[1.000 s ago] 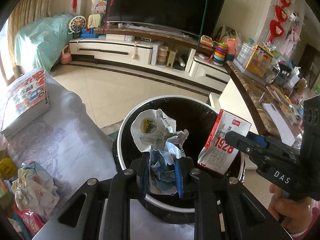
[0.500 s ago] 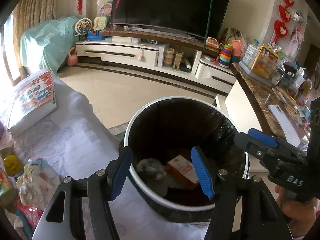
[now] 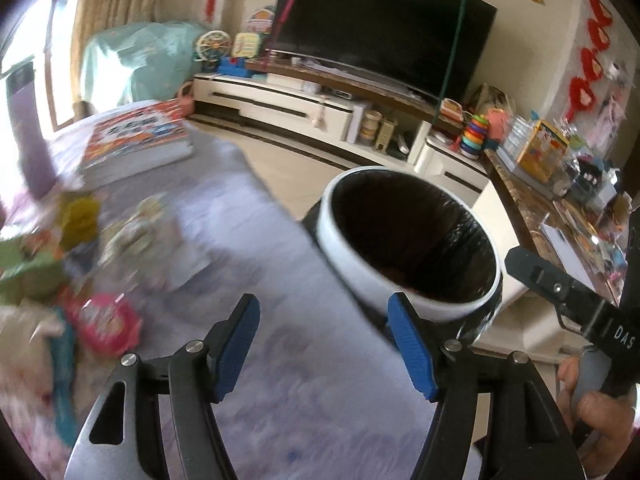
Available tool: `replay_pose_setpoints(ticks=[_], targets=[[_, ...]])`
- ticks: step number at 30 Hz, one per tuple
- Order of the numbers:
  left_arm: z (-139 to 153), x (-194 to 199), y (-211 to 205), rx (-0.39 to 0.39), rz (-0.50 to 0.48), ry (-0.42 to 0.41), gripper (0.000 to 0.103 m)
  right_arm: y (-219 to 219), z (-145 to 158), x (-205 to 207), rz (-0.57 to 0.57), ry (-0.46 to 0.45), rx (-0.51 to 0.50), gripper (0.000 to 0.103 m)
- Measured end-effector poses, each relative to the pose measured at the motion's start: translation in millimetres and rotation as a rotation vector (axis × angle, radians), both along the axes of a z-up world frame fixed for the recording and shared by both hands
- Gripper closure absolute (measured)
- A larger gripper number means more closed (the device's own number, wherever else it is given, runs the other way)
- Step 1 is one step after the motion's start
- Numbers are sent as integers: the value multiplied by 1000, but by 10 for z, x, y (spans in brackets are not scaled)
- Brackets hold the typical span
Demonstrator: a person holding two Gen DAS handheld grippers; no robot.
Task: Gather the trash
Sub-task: 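Move both open tools back toward the table clutter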
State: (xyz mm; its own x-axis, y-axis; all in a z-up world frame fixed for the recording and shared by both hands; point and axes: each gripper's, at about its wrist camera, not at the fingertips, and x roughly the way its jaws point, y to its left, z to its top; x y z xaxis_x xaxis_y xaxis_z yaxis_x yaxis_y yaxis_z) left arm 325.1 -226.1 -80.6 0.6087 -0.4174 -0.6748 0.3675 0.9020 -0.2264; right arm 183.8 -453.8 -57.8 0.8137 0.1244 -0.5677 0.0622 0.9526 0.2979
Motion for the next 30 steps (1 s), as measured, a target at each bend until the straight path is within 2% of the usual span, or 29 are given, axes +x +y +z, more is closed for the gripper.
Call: replay_pose_setpoints(ticks=[8, 15, 30], targets=[[-86, -598, 519, -26, 97, 12, 37, 436, -49, -92, 75, 2, 1, 12], [-128, -957, 937, -25, 172, 38, 37, 842, -145, -126, 154, 21, 1, 12], [-44, -1327, 1521, -42, 329, 66, 37, 1478, -327, 22, 280, 64, -5, 12]])
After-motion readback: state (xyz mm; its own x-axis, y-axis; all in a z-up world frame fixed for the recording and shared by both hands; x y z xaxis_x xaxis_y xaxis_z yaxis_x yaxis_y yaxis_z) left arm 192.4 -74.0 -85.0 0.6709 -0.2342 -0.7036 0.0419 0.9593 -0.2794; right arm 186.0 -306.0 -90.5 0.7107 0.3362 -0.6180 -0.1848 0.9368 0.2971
